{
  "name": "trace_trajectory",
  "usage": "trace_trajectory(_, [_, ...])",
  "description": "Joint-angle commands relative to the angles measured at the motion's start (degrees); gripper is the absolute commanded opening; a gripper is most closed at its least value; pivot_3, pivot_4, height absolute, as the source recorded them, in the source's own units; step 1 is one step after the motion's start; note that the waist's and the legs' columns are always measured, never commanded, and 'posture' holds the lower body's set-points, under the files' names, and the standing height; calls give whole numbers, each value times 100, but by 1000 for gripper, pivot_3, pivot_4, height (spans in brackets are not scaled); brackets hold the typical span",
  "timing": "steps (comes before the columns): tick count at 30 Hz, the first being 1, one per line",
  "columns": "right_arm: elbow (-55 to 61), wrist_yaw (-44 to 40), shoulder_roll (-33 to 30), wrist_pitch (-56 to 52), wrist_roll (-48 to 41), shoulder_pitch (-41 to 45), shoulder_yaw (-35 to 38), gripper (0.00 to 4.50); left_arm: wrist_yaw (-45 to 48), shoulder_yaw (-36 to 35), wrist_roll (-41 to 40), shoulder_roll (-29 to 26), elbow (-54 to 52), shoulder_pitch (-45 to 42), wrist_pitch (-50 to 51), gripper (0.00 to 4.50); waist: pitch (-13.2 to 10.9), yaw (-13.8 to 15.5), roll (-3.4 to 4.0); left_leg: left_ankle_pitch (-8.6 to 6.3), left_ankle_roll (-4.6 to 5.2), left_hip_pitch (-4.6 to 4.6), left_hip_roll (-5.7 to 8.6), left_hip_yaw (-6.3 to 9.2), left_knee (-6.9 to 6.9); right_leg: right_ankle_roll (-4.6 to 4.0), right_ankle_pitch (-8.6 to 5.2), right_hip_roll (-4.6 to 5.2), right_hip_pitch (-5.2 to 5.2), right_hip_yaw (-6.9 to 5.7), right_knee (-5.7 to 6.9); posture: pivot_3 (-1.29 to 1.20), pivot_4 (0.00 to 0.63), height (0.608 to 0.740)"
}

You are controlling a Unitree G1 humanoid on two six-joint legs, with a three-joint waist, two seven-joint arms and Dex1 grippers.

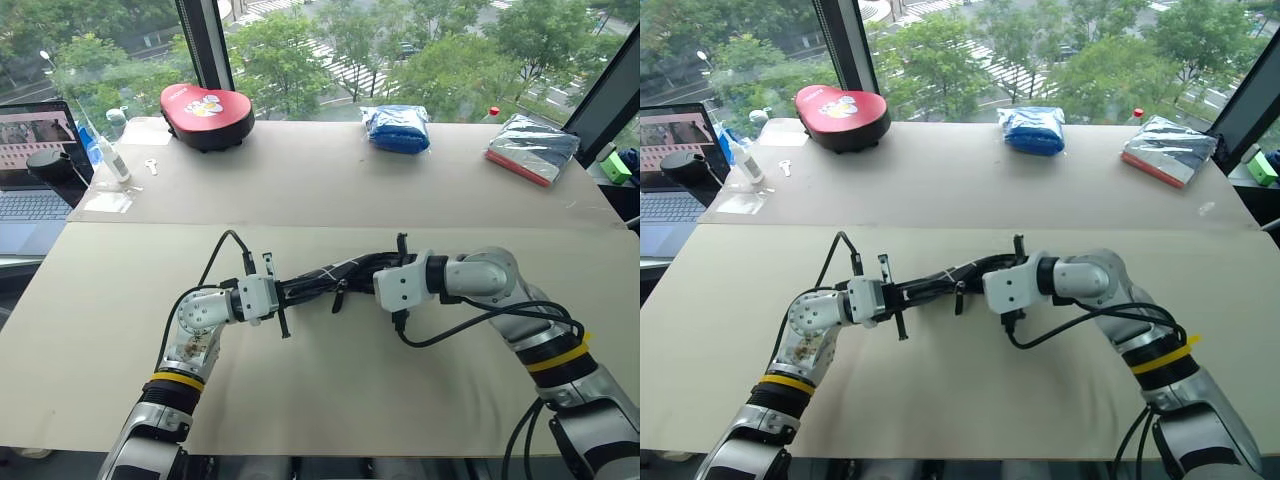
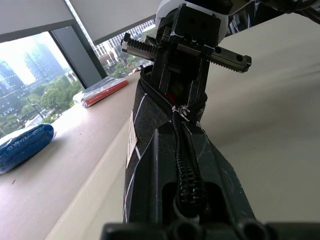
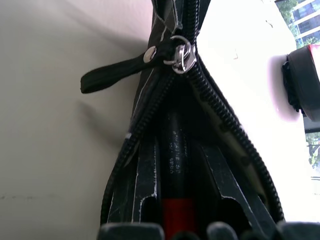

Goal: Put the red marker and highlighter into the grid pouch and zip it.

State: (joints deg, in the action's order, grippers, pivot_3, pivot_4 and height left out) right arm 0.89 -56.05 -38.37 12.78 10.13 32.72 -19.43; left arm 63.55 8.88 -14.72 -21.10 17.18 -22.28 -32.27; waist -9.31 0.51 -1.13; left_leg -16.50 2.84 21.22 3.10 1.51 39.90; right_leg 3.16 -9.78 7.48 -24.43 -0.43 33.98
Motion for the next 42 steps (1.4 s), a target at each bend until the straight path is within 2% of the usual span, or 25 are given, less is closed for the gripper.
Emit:
trace_trajectory(1, [82, 147, -55, -248, -74, 88, 345, 2418, -64, -69, -44, -5, -87, -108, -37, 0, 0, -1, 0, 0, 0, 0, 0, 0, 0, 0, 0, 0, 0, 0, 0, 0, 150, 740])
trace_trajectory(2, [51, 145, -76, -289, -159, 101, 429, 2837, -67, -69, -41, -7, -84, -108, -37, 0, 0, -2, 0, 0, 0, 0, 0, 0, 0, 0, 0, 0, -1, 0, 0, 0, 150, 740])
trace_trajectory(7, [197, -10, -261, -711, -1005, -52, 1112, 2837, -83, -52, -39, -13, -116, -89, -26, 0, 0, 8, 0, 0, 1, 0, 1, 0, -1, 0, 0, 0, -1, 0, 0, 0, 150, 740])
trace_trajectory(9, [562, -145, -301, -1673, -1864, -215, 1597, 2837, -86, -46, -38, -16, -123, -82, -27, 0, 0, 18, 0, -1, 1, 2, -1, 0, -1, 0, 0, 0, -1, 0, -1, 0, 150, 740])
trace_trajectory(13, [1480, -264, -675, -4841, -4804, -811, 3083, 2837, -94, -35, -28, -10, -96, -109, -32, 0, 0, 30, 0, -4, 6, 6, -17, 5, -4, -2, 2, 1, -1, 1, 0, 0, 150, 740])
trace_trajectory(16, [1975, -304, -967, -5872, -5895, -1522, 3640, 2837, -94, -32, -32, -6, -87, -122, -26, 0, 0, 61, 0, -9, 13, 15, -20, 19, -4, -3, 2, 4, 3, -9, -3, 0, 150, 740])
trace_trajectory(20, [2857, -144, -1083, -6167, -5984, -2673, 3353, 2837, -66, -29, -48, -13, -61, -130, -27, 0, 0, 44, 0, -13, 19, 15, -21, 16, -5, -2, 1, 5, 2, -10, -5, 0, 150, 740])
trace_trajectory(23, [3113, 307, -803, -5865, -5336, -2972, 2598, 2837, -44, -16, -49, 2, -27, -154, -26, 0, 0, -5, 0, -13, 19, 12, -21, 6, -3, -1, 1, 5, -1, -1, -4, 0, 150, 740])
trace_trajectory(27, [2726, 1204, -107, -5520, -4356, -2517, 1715, 2837, -2, -3, -54, 21, -10, -172, -27, 0, -1, 4, -2, -8, 11, 3, -18, 3, 4, 0, 1, 5, 6, 0, 2, 0, 150, 740])
trace_trajectory(30, [2382, 1675, 325, -5469, -3936, -2157, 1441, 2837, 7, -3, -51, 30, -4, -176, -31, 0, -2, 7, -4, -3, 4, 2, -14, 4, 9, -1, 3, 4, 5, 1, 5, 0, 150, 740])
trace_trajectory(35, [2216, 1691, 807, -5446, -3791, -1545, 1060, 2837, 11, 22, -46, 52, -33, -155, -19, 0, -2, 11, -4, -2, 2, 5, -5, 11, 7, -2, 3, 4, -1, -2, 4, 0, 150, 740])
trace_trajectory(42, [1989, 1647, 1139, -5523, -3740, -1070, 829, 2837, 15, 18, -43, 68, 0, -201, -18, 0, -2, 9, -4, -2, 2, 5, -4, 12, 3, -3, 3, 3, -3, -7, 3, 0, 150, 740])
